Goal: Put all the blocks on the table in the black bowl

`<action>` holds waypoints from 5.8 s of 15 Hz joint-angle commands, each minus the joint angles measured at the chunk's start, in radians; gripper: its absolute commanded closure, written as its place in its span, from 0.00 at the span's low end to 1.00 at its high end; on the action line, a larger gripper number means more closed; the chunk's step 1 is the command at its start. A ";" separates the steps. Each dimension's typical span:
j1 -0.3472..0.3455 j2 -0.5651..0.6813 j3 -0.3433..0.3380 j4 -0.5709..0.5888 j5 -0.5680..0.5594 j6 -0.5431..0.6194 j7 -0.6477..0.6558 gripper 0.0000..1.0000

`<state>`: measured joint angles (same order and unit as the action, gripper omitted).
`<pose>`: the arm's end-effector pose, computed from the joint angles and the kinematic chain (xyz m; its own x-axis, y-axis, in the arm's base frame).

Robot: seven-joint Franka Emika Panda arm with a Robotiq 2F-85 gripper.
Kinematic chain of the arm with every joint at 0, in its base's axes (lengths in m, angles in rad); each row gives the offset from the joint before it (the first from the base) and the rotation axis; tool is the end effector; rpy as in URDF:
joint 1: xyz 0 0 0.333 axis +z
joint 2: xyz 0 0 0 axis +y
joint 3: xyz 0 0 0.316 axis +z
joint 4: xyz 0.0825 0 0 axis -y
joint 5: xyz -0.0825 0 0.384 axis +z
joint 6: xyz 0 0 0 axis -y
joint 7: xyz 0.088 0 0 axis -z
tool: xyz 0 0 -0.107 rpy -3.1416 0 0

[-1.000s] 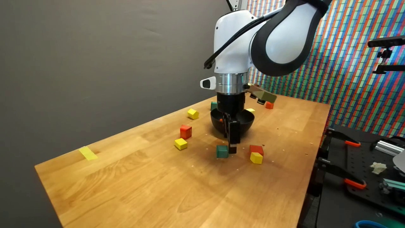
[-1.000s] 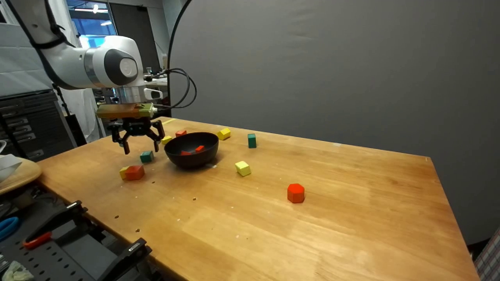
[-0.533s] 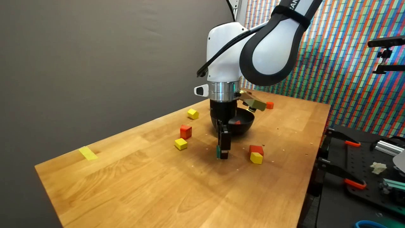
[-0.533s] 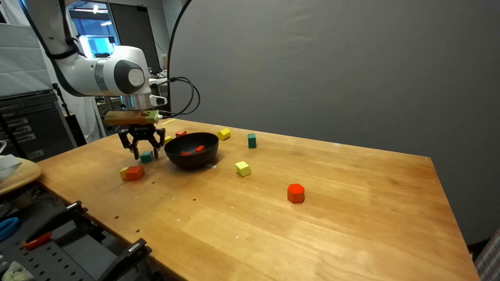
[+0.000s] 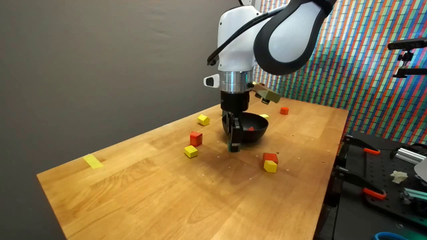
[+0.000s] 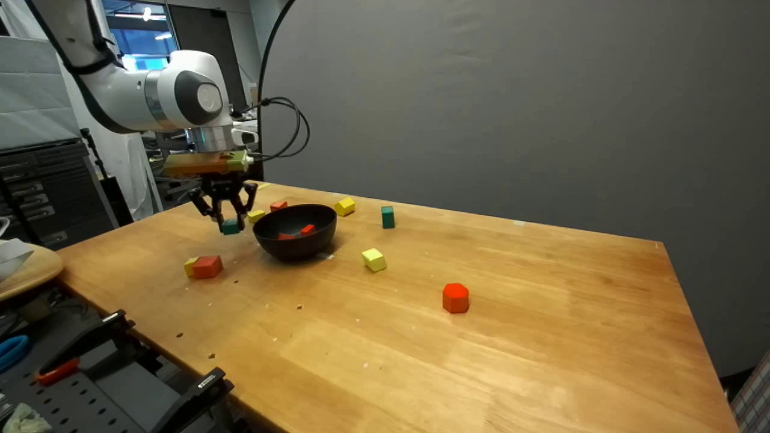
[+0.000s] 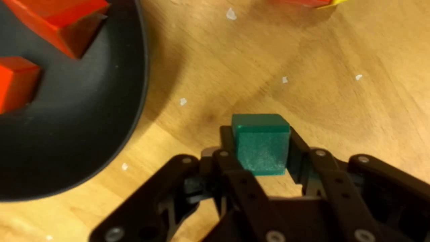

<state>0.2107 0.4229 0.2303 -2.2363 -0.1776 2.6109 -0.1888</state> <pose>0.4854 0.2375 0.1805 0.7198 0.6936 -0.0281 0.6935 -0.7203 -0.0146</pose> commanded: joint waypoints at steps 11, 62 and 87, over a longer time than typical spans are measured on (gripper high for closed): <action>-0.110 -0.175 -0.196 -0.085 -0.155 0.011 0.103 0.85; 0.039 -0.285 -0.072 -0.424 -0.038 0.254 0.016 0.61; -0.141 -0.042 -0.062 0.149 0.120 -0.205 -0.054 0.00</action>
<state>0.0760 0.4237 0.1472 -2.1177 -0.0951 2.5300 -0.2096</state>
